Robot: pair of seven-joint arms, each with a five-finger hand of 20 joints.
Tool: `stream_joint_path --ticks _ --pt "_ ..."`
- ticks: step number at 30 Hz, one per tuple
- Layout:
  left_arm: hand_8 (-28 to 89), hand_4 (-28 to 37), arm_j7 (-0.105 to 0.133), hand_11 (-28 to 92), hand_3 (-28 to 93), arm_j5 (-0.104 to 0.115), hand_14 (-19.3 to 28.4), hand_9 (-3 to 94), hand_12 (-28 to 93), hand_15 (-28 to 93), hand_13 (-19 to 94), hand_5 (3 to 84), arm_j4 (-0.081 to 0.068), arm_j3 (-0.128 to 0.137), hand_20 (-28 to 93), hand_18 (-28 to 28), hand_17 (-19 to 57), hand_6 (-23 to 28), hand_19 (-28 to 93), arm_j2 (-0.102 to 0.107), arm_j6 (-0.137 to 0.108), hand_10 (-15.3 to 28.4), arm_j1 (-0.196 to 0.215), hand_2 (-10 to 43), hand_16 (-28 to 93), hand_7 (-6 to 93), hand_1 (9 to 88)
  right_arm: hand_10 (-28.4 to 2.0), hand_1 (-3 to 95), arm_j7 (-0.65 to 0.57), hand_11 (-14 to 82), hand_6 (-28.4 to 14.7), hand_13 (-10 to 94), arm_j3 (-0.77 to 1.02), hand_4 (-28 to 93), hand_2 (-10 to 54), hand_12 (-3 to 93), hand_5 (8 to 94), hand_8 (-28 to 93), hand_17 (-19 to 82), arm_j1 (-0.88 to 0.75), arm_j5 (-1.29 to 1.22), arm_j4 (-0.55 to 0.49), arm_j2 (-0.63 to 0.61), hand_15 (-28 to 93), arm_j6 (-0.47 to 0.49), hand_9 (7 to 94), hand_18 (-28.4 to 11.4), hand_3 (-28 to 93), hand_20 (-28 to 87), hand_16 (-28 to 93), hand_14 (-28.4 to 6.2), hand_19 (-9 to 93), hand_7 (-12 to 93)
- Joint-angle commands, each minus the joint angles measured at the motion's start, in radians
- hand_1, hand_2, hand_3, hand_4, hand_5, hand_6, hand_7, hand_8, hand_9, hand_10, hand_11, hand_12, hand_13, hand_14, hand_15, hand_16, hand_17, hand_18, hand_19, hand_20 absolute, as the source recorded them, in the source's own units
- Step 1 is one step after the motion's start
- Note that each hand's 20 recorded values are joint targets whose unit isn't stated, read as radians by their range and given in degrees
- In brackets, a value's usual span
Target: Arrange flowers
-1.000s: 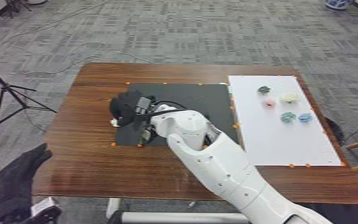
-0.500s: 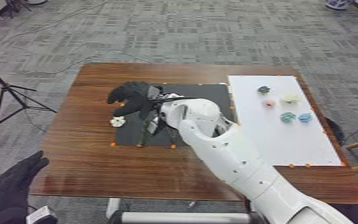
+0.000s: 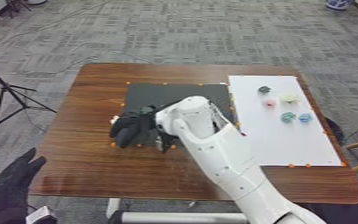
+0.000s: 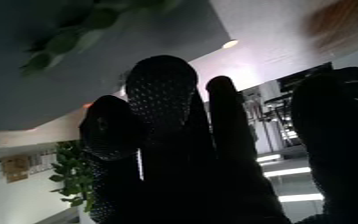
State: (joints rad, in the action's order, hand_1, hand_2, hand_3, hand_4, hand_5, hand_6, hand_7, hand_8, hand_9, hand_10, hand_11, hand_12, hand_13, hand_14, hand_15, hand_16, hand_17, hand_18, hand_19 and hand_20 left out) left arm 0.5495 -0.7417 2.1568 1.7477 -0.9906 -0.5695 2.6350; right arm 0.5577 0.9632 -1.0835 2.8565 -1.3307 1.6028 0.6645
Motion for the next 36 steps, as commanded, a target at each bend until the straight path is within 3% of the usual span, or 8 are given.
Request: stream_joint_path --ticks 1,5,6,9,13,17,25,36 --pt "-11 -28.3 0.024 20 71 0.003 13.4 45.2 10 10 33 37.0 0.008 0.001 14 8.8 3.1 1.9 11 0.0 0.006 13.7 0.006 8.7 1 17.8 21.2 -9.0 20.2 0.008 3.6 -4.9 76 0.019 -11 7.0 8.8 40.1 -6 48 0.014 0.044 0.02 0.041 65 -0.041 38.7 -19.9 73 51 31 -9.9 93 8" --pt "-11 -28.3 0.019 20 71 -0.003 13.4 44.8 10 10 33 37.0 0.008 0.003 14 8.8 3.1 2.0 11 -0.006 0.009 13.6 0.005 8.7 1 17.9 21.0 -9.2 19.9 0.0 3.6 -5.1 76 0.053 -11 7.2 8.5 40.1 -6 48 0.009 0.107 0.055 0.065 65 -0.045 38.4 -20.0 73 51 31 -9.9 93 8" --pt "-11 -28.3 0.011 20 71 -0.013 13.4 44.7 10 10 33 37.0 0.008 0.006 14 8.8 3.1 2.0 11 -0.016 0.016 13.6 0.002 8.7 1 17.9 21.0 -9.3 19.9 -0.001 3.7 -5.2 76 0.059 -11 7.3 8.4 40.0 -6 48 0.007 0.124 0.065 0.072 66 -0.048 38.3 -20.0 73 50 31 -10.0 93 8" --pt "-11 -28.3 0.012 20 71 -0.012 13.4 44.5 10 10 33 37.2 0.008 0.006 14 8.8 3.2 2.1 11 -0.015 0.015 13.5 0.003 8.7 1 18.0 20.9 -9.4 19.8 0.0 3.7 -5.4 76 0.09 -11 7.4 8.3 40.0 -6 48 0.004 0.169 0.096 0.09 66 -0.054 38.2 -20.0 73 50 30 -9.8 93 8" --pt "-11 -28.3 -0.004 20 71 -0.032 13.4 44.5 10 10 33 37.7 0.008 0.013 14 8.8 3.2 2.2 11 -0.034 0.028 13.5 -0.002 8.5 1 18.1 20.9 -9.5 19.9 -0.007 3.7 -5.5 76 0.117 -11 7.4 8.2 40.0 -6 48 -0.008 0.208 0.126 0.109 66 -0.061 38.1 -20.1 73 51 30 -9.8 93 8" --pt "-11 -28.3 -0.005 20 71 -0.033 13.4 44.6 10 10 34 38.2 0.008 0.013 14 8.9 3.1 2.4 11 -0.035 0.029 13.5 -0.002 8.5 1 18.0 20.9 -9.6 20.1 -0.013 3.8 -5.6 76 0.121 -11 7.8 8.3 40.0 -6 48 -0.014 0.225 0.136 0.107 66 -0.053 38.3 -20.1 72 51 30 -9.9 93 8" --pt "-11 -28.3 -0.013 20 71 -0.044 13.5 44.7 10 10 34 39.0 0.008 0.017 14 9.0 3.1 2.6 11 -0.046 0.036 13.6 -0.004 8.4 2 18.1 20.9 -9.9 20.3 -0.052 4.0 -5.4 76 0.082 -11 8.1 8.5 40.3 -7 48 -0.011 0.148 0.119 0.037 67 0.008 39.0 -20.1 71 51 30 -9.8 93 8" --pt "-11 -28.3 -0.012 20 71 -0.043 13.6 44.7 10 10 34 39.2 0.008 0.016 14 9.2 3.1 2.8 11 -0.045 0.035 13.7 -0.004 8.0 2 17.8 21.0 -10.6 19.9 -0.108 4.3 -5.7 76 -0.002 -11 8.1 8.9 41.2 -6 48 0.015 0.008 0.053 -0.08 67 0.064 40.4 -20.0 71 51 30 -9.6 93 8"
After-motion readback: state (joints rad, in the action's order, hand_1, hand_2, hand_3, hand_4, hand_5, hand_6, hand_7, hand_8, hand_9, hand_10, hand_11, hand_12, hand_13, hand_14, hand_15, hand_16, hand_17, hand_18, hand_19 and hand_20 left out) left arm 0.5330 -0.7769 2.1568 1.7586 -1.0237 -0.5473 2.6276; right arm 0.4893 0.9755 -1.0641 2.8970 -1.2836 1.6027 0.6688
